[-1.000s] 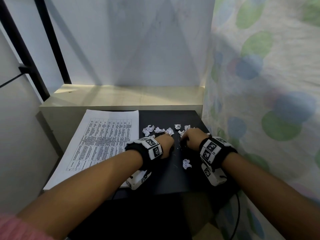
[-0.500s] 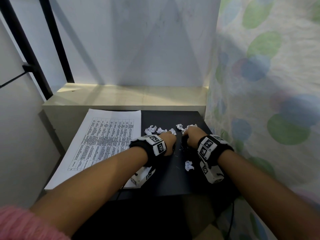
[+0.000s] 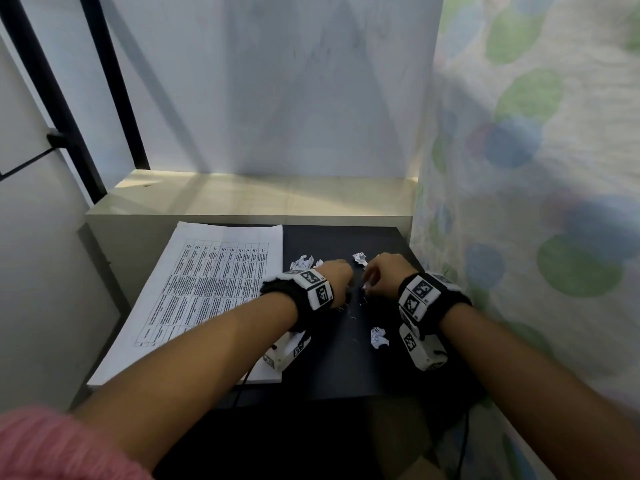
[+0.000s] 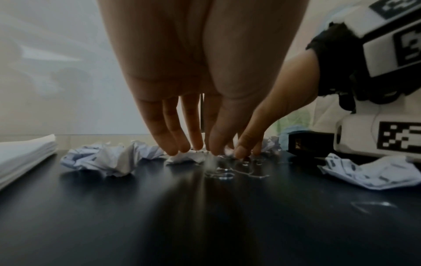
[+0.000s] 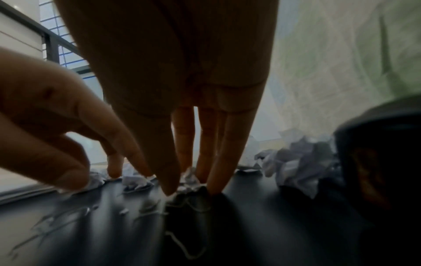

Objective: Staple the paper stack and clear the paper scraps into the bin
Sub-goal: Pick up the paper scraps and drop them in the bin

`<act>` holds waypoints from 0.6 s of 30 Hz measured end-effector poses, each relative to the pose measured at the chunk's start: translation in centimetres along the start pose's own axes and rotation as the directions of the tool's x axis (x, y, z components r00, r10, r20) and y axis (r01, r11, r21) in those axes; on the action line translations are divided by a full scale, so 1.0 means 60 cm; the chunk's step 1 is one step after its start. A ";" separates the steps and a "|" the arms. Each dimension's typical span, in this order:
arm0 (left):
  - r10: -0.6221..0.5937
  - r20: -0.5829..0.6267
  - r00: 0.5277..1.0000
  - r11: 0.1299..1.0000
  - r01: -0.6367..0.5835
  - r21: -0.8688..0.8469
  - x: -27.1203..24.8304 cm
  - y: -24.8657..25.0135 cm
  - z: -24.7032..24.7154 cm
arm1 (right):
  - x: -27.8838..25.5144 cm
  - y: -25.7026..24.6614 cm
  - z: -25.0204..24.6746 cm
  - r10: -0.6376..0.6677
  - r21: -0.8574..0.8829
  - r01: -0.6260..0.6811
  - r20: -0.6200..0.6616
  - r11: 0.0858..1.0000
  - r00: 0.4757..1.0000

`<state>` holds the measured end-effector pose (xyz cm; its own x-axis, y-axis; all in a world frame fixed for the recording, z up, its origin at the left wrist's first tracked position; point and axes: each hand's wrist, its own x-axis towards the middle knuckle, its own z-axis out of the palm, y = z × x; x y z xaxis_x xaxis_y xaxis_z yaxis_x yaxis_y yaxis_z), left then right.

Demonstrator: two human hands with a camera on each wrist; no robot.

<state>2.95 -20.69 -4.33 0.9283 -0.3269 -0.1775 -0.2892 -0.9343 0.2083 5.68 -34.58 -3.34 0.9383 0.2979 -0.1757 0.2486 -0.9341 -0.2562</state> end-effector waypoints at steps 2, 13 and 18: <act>0.007 0.022 1.000 1.000 -0.008 0.030 0.004 0.003 0.000 | 0.005 -0.001 0.002 0.004 -0.034 -0.004 0.012 0.999 1.000; 0.054 0.032 0.998 0.973 -0.060 0.223 0.010 0.019 0.028 | 0.006 0.029 -0.018 0.113 -0.015 -0.114 -0.080 0.993 0.990; 0.085 0.027 0.996 0.971 -0.089 0.223 -0.006 0.029 0.014 | 0.006 0.017 -0.008 0.094 -0.032 -0.095 -0.027 0.995 0.995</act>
<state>1.92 -22.35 -4.73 0.8936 -0.4090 -0.1850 -0.4156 -0.9095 0.0031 6.40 -35.50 -3.19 0.9636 0.2033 -0.1735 0.1660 -0.9640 -0.2075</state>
